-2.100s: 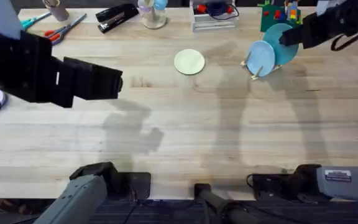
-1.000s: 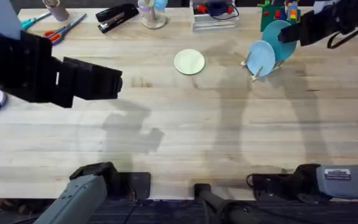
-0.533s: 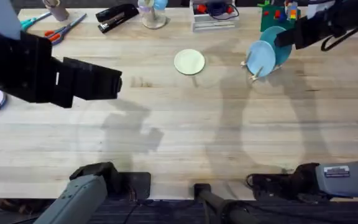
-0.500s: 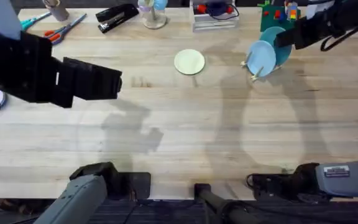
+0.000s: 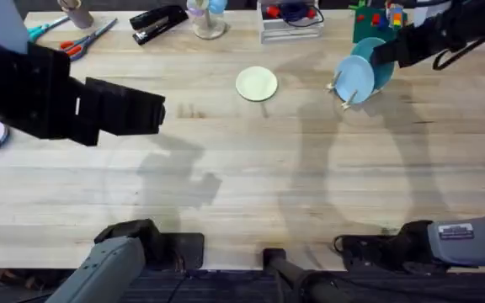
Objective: Pick up the plates from the table one by one and place each into a slot on the dish rack.
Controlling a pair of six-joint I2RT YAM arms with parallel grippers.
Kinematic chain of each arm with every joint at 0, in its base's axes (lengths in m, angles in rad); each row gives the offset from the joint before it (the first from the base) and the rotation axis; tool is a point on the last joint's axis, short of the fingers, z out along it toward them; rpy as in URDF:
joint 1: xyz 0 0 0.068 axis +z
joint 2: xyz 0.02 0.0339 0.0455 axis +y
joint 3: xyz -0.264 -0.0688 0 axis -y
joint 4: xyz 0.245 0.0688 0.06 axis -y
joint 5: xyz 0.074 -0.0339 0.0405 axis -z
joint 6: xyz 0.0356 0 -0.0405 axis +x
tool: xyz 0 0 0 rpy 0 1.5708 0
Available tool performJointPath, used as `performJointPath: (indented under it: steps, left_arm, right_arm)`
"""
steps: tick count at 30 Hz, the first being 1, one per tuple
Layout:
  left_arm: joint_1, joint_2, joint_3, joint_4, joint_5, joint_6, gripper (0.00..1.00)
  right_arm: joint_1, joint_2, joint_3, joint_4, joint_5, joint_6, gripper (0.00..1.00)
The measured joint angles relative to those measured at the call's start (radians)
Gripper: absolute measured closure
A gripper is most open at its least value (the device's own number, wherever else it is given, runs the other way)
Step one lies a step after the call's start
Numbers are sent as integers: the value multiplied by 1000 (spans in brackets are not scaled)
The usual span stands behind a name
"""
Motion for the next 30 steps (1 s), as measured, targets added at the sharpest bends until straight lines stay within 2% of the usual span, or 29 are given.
performJointPath:
  steps: [11,24,30]
  left_arm:
    - [0,0,0,0,0,0,8]
    - [0,0,0,0,0,0,7]
    - [0,0,0,0,0,0,7]
  right_arm:
    - [0,0,0,3,0,0,821]
    - [0,-10,0,23,0,0,826]
    - [0,-121,0,23,0,0,824]
